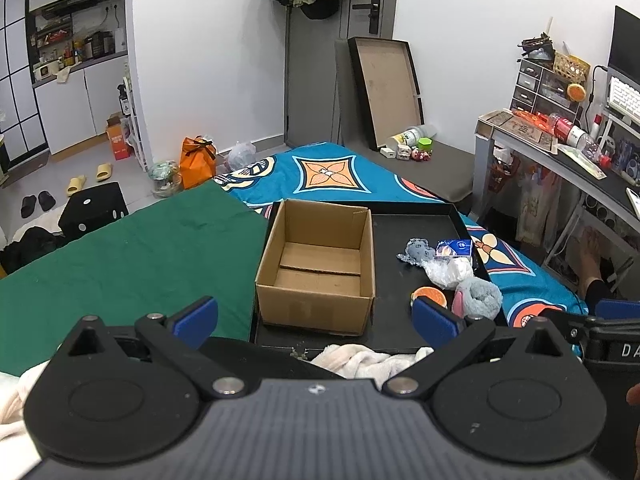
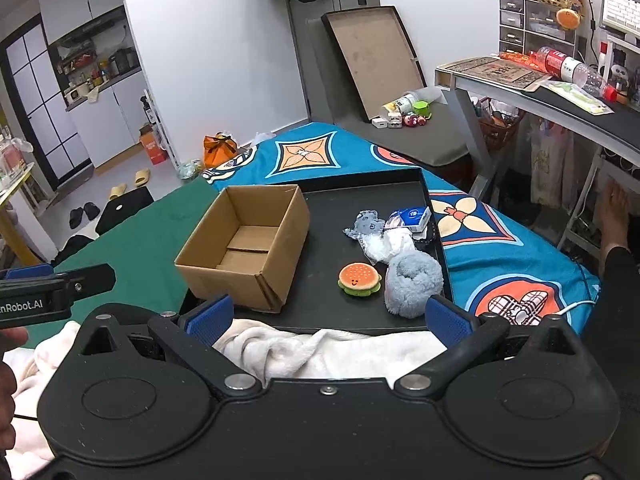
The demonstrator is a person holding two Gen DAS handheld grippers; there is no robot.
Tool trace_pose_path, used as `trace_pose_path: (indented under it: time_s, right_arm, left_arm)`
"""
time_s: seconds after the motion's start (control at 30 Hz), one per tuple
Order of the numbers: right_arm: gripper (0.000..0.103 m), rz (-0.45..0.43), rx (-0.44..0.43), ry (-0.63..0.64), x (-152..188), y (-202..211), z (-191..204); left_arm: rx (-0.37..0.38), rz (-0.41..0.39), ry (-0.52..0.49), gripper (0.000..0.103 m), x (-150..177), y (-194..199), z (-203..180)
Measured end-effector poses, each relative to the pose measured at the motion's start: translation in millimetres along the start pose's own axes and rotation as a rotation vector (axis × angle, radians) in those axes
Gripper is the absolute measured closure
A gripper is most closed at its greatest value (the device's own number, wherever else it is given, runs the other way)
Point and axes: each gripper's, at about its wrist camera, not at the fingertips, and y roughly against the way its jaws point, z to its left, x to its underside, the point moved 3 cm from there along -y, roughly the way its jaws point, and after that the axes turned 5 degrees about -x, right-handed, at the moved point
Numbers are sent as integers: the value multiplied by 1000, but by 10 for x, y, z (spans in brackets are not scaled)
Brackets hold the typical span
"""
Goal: Organize soft objects
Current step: 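Move the right gripper toward the grey fluffy plush on the tray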
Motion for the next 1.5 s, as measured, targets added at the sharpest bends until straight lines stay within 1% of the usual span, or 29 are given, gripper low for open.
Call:
trace_pose_path:
  time_s: [0.27,0.5,0.8,1.1,1.5]
  right_arm:
    - [0,4,3,0,10,-15,-6]
    - [0,29,-3,-5,24,-98,-42]
    - [0,34,9,-23,7,-185,-160]
    - [0,39,16,-52,-7,-309,-294]
    - [0,44,6,-65,-74,-418,-326]
  left_arm:
    - [-3,-3,-5,0,4,4,-4]
    - [-4,9,8,0,0,-42,-3]
    - [-19,29,-2,0,-4,-180,-43]
    - [1,53,-12,0,-11,-320,-98]
    - [-10,82,-12,0,-97,-481,-28]
